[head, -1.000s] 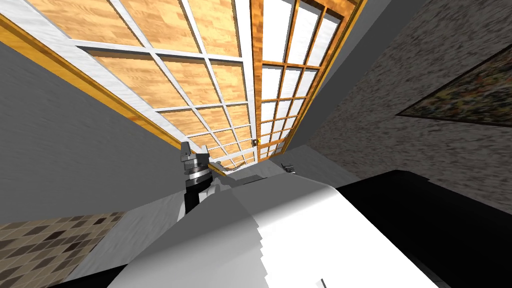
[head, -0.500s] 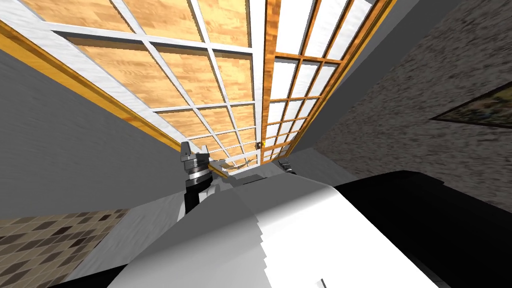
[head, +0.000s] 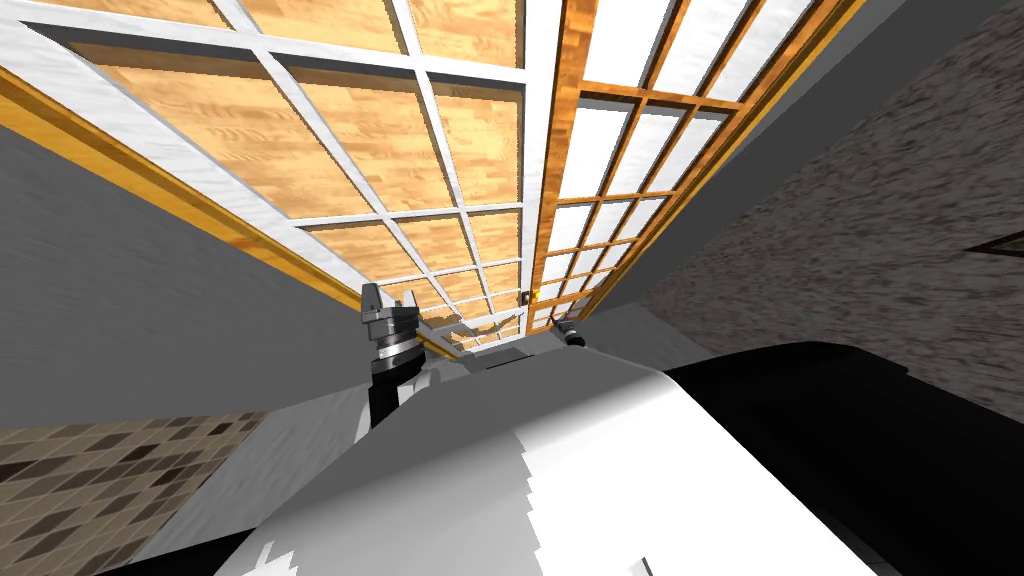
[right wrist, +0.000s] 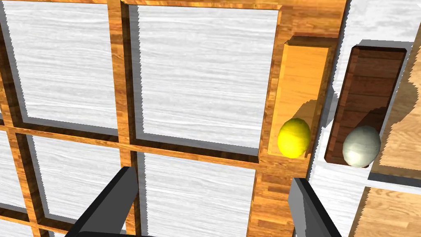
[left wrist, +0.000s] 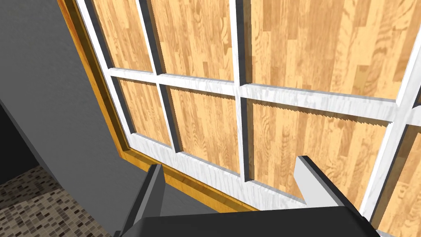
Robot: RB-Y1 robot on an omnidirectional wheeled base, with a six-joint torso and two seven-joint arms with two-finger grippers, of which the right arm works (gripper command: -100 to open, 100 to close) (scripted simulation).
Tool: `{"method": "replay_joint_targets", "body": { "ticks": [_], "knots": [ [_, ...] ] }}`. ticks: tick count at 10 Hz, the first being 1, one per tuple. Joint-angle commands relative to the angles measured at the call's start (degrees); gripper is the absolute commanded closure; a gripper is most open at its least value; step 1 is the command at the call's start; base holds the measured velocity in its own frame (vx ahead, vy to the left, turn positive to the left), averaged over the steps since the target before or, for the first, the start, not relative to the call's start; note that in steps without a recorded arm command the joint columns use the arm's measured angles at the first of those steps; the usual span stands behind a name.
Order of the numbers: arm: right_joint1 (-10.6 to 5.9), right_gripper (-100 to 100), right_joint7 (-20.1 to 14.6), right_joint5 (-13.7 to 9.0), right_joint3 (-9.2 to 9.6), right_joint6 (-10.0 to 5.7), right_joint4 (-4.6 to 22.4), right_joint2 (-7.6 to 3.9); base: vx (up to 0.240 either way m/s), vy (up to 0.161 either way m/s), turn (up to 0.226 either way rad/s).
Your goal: Pull the door open
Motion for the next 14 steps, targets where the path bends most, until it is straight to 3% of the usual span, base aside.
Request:
{"method": "replay_joint_targets", "body": {
  "ticks": [1, 6, 8, 9, 14],
  "knots": [
    [-1.08, -100, 0.0, 0.0, 0.51, 0.01, -0.6, 0.52, 0.191, 0.041, 0.085],
    [-4.68, -100, 0.1, 0.2, 1.83, -0.37, -1.8, 2.10, 0.193, 0.022, 0.091],
    [-4.02, -100, -0.2, 0.3, 1.94, 0.36, -3.0, 2.27, 0.092, 0.010, -0.006],
    [-4.02, 100, -0.2, 0.3, 1.94, 0.36, -3.0, 2.27, -0.017, 0.005, 0.022],
    [-4.02, 100, -0.2, 0.3, 1.94, 0.36, -3.0, 2.27, -0.007, -0.001, 0.002]
  ]
}}
